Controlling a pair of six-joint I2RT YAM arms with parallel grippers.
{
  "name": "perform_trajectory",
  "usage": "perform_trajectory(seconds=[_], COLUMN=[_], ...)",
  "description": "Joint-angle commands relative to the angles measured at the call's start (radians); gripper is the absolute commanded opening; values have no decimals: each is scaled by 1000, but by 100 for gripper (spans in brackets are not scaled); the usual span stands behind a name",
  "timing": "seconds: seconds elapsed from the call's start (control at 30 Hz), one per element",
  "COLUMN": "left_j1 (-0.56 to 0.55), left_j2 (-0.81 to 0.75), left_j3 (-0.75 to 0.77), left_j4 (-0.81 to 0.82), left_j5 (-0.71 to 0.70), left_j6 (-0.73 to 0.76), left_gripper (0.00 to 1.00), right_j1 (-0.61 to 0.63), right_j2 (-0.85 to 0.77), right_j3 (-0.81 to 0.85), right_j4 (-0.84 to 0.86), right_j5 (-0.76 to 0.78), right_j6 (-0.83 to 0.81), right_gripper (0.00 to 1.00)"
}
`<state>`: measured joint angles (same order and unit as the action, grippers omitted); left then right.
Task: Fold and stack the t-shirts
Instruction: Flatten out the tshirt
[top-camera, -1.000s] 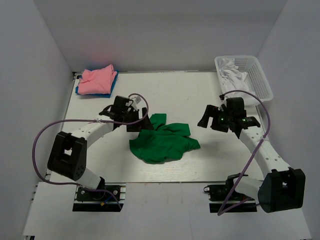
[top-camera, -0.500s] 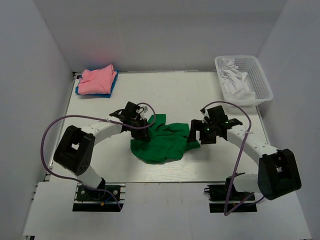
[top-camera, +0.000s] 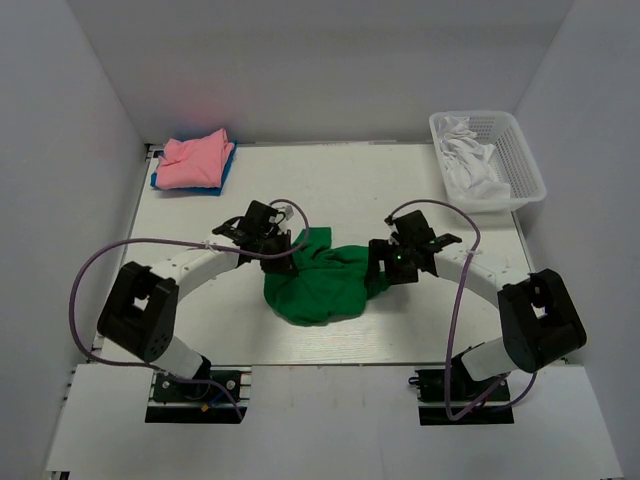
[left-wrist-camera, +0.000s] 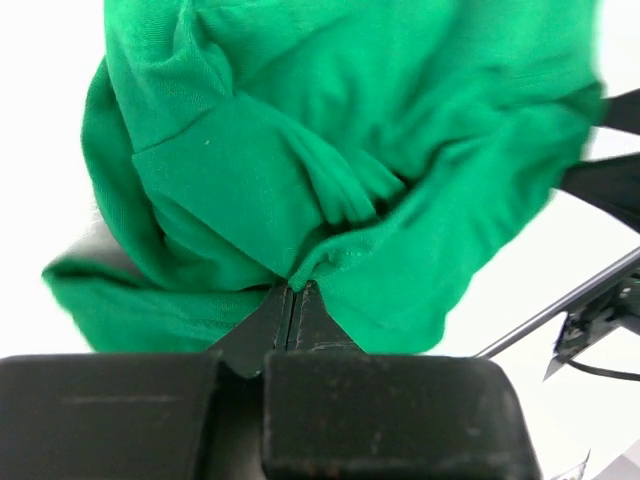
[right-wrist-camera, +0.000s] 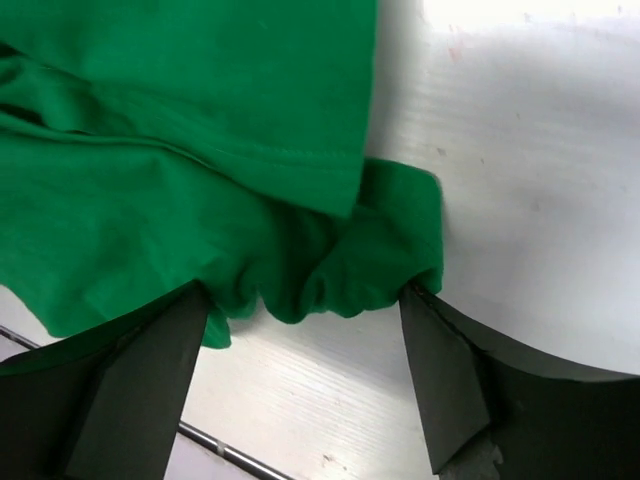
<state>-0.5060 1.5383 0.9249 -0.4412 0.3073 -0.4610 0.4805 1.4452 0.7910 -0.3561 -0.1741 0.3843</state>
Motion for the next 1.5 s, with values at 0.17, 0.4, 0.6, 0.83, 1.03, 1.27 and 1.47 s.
perform_trajectory(seconds=[0.17,0.4,0.6,0.83,1.03,1.27,1.47], left_j1=[-3,-3,-3,-3,-3,-3,-3], left_j2=[-136,-145,-145,-176,-243,-336,-319], left_j3=[17,40,58,124,262,412,616], left_j4=[44,79,88,50,50,163,185], left_j5=[-27,1,1,-40,-108,-215,-123], left_j6=[-28,-28,-38,-38,-28,-19,38], left_gripper=[0,0,0,0,0,0,0], right_j1=[18,24,36,17,30,29,27], right_j2=[-9,-20,-58,-274,-462,-555,-545], right_j3=[-18,-18,-4,13,82,203,351], right_j4=[121,155,157,112,127,207,324], right_j5=[-47,-100,-33,216,418,656,618], right_j6=[-1,-21,-21,1,-11,-102,-228], right_gripper=[31,0,0,0,0,0,0])
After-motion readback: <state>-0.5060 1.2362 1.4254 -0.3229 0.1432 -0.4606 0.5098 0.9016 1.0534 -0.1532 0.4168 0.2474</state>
